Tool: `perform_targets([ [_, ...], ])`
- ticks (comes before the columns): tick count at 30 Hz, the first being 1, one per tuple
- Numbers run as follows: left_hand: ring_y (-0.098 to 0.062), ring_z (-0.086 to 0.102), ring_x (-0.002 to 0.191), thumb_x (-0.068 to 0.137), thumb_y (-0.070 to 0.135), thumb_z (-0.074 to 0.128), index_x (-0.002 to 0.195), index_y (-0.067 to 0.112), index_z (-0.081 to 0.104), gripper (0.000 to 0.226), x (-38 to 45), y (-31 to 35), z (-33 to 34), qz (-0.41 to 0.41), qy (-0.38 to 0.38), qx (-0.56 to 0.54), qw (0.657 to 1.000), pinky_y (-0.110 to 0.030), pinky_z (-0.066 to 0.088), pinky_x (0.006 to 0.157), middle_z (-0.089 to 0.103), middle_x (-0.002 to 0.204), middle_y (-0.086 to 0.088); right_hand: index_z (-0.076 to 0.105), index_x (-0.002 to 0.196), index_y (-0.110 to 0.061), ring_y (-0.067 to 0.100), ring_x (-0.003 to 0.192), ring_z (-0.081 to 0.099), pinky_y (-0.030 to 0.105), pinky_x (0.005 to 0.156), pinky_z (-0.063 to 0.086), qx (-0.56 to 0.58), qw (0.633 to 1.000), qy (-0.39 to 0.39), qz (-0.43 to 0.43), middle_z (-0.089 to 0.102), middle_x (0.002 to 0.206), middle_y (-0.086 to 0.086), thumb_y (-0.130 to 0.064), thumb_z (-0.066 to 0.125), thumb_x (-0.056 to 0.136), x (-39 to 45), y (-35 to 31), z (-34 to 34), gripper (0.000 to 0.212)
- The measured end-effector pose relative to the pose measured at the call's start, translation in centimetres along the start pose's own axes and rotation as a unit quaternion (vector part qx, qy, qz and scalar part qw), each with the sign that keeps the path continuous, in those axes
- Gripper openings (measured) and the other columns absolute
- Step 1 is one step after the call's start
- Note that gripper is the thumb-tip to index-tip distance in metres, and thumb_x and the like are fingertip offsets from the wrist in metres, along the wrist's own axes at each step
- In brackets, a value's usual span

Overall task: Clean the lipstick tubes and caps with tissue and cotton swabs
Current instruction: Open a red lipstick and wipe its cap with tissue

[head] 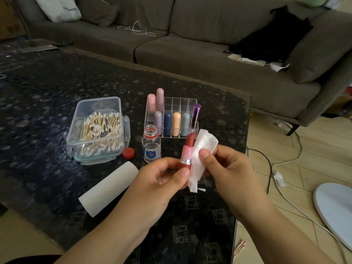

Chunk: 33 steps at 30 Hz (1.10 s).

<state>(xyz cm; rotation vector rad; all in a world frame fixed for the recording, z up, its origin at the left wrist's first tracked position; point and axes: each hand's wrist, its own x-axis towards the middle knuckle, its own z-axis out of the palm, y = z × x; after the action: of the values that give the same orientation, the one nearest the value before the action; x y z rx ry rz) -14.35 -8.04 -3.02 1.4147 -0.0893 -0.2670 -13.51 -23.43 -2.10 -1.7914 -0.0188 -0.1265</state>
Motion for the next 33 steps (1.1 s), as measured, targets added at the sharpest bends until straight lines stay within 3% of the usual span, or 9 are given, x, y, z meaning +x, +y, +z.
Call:
perform_targets([
  [3, -0.016, 0.069, 0.094, 0.072, 0.027, 0.06, 0.099, 0.008, 0.068, 0.034, 0.0, 0.2, 0.0, 0.003, -0.004, -0.033, 0.999, -0.027, 0.054, 0.087, 0.074, 0.096, -0.005, 0.067, 0.083, -0.005, 0.042, 0.074, 0.06, 0.049, 0.067, 0.051, -0.033, 0.999, 0.004, 0.002, 0.068, 0.078, 0.018, -0.04, 0.052, 0.087, 0.3, 0.1, -0.1, 0.038],
  [10, -0.028, 0.068, 0.096, 0.075, 0.024, 0.074, 0.083, 0.008, 0.074, 0.017, 0.1, 0.8, -0.6, -0.024, 0.004, -0.134, 0.991, -0.034, 0.056, 0.085, 0.072, 0.094, -0.017, 0.068, 0.083, -0.006, 0.029, 0.072, 0.063, 0.038, 0.065, 0.051, -0.066, 0.996, -0.061, -0.009, 0.068, 0.076, 0.01, -0.043, 0.048, 0.086, 0.1, 0.0, 0.9, 0.042],
  [12, -0.029, 0.069, 0.093, 0.075, 0.022, 0.074, 0.081, 0.007, 0.074, 0.016, 0.0, 1.0, -0.8, -0.04, 0.001, -0.162, 0.986, -0.033, 0.057, 0.081, 0.072, 0.093, -0.019, 0.066, 0.079, -0.002, 0.03, 0.06, 0.053, 0.037, 0.056, 0.046, -0.073, 0.994, -0.075, -0.02, 0.063, 0.071, 0.017, -0.042, 0.051, 0.087, 0.1, -0.2, 0.9, 0.043],
  [14, -0.03, 0.069, 0.092, 0.071, 0.024, 0.075, 0.08, 0.008, 0.074, 0.019, 0.1, 1.1, -1.0, -0.047, -0.003, -0.176, 0.983, -0.033, 0.057, 0.079, 0.071, 0.093, -0.019, 0.063, 0.073, 0.0, 0.019, 0.052, 0.043, 0.029, 0.051, 0.038, -0.082, 0.992, -0.091, -0.019, 0.055, 0.063, 0.02, -0.046, 0.054, 0.082, 0.0, -0.5, 0.8, 0.048],
  [16, -0.03, 0.068, 0.088, 0.064, 0.026, 0.072, 0.079, 0.009, 0.074, 0.023, 0.1, 1.2, -1.3, -0.054, -0.011, -0.193, 0.98, -0.034, 0.057, 0.077, 0.07, 0.09, -0.018, 0.06, 0.067, 0.0, 0.014, 0.049, 0.039, 0.022, 0.047, 0.033, -0.085, 0.99, -0.117, -0.001, 0.05, 0.055, 0.015, -0.051, 0.055, 0.073, 0.0, -0.7, 0.6, 0.052],
  [20, -0.024, 0.066, 0.082, 0.062, 0.025, 0.075, 0.078, 0.01, 0.075, 0.022, 0.2, 1.2, -1.8, -0.058, -0.029, -0.187, 0.98, -0.029, 0.057, 0.075, 0.069, 0.085, -0.014, 0.062, 0.067, -0.004, 0.022, 0.056, 0.044, 0.031, 0.053, 0.036, -0.074, 0.986, -0.144, 0.049, 0.059, 0.066, 0.025, -0.054, 0.062, 0.064, 0.1, -0.8, 0.3, 0.05],
  [25, -0.023, 0.068, 0.085, 0.065, 0.017, 0.077, 0.074, 0.005, 0.073, 0.015, 0.1, 1.0, -1.6, -0.023, 0.006, -0.174, 0.984, -0.026, 0.056, 0.077, 0.069, 0.087, -0.017, 0.071, 0.078, -0.015, 0.015, 0.064, 0.062, 0.025, 0.059, 0.048, -0.008, 0.985, -0.129, 0.112, 0.072, 0.075, 0.006, -0.025, 0.063, 0.085, -0.3, -1.0, -0.3, 0.014],
  [29, -0.025, 0.067, 0.088, 0.063, 0.021, 0.068, 0.08, 0.008, 0.076, 0.023, 0.1, 0.9, -1.4, -0.008, 0.023, -0.147, 0.989, -0.026, 0.055, 0.079, 0.069, 0.091, -0.018, 0.066, 0.074, -0.018, 0.001, 0.052, 0.056, 0.012, 0.049, 0.043, -0.031, 0.993, -0.062, 0.095, 0.066, 0.06, -0.007, -0.024, 0.059, 0.09, -0.6, -1.2, 0.4, 0.019],
  [33, -0.024, 0.07, 0.088, 0.062, 0.023, 0.068, 0.083, 0.01, 0.076, 0.026, 0.0, 1.1, -1.4, -0.003, 0.019, -0.136, 0.991, -0.026, 0.056, 0.078, 0.073, 0.091, -0.015, 0.062, 0.066, -0.022, -0.001, 0.042, 0.045, 0.011, 0.042, 0.036, -0.125, 0.99, -0.046, 0.055, 0.055, 0.048, -0.009, -0.033, 0.062, 0.087, -0.4, -1.8, 0.5, 0.024],
])
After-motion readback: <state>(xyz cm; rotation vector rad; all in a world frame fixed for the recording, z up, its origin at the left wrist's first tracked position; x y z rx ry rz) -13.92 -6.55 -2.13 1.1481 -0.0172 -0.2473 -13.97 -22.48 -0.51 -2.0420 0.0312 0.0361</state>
